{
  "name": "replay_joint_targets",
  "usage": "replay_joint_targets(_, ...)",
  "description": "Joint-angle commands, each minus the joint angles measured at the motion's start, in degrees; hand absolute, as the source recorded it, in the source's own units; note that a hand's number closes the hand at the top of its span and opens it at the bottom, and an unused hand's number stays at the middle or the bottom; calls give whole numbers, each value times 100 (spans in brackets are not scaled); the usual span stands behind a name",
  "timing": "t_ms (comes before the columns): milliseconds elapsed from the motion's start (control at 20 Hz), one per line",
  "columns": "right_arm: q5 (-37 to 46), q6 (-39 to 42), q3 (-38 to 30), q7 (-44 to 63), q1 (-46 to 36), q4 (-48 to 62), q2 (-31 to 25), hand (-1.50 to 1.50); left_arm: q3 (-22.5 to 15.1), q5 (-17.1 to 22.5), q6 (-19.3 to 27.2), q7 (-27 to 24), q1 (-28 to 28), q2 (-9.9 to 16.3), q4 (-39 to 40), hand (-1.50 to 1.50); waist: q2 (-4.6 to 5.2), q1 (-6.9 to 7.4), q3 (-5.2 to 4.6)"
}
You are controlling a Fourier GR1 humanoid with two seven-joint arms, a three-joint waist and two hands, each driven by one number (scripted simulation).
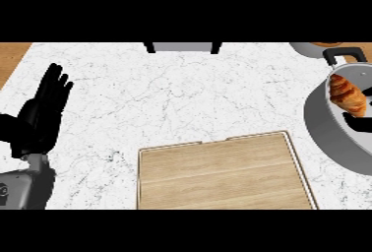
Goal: Pick the croissant from the tray and place it in the pot
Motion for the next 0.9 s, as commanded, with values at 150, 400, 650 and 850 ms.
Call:
replay_joint_targets(150, -1040, 747, -396, -1246, -605, 1380, 163, -150, -136, -123, 69, 51, 12, -129, 6, 0, 26, 43, 32)
replay_joint_targets(400, -2107, 1100, -1127, -1997, -716, 1276, 279, -150, -16, -173, 225, 119, -139, -114, 64, 0, -2, -52, 33)
replay_joint_targets(650, -2897, 1901, -1801, -2091, -861, 1721, -367, -150, 142, 8, -17, 14, 24, -9, 112, 0, -4, -62, 21)
replay_joint_targets(850, -3168, 2158, -2119, -2597, -603, 2273, -792, -150, -23, -193, 1, -277, 352, -153, -42, 0, -7, -52, 20)
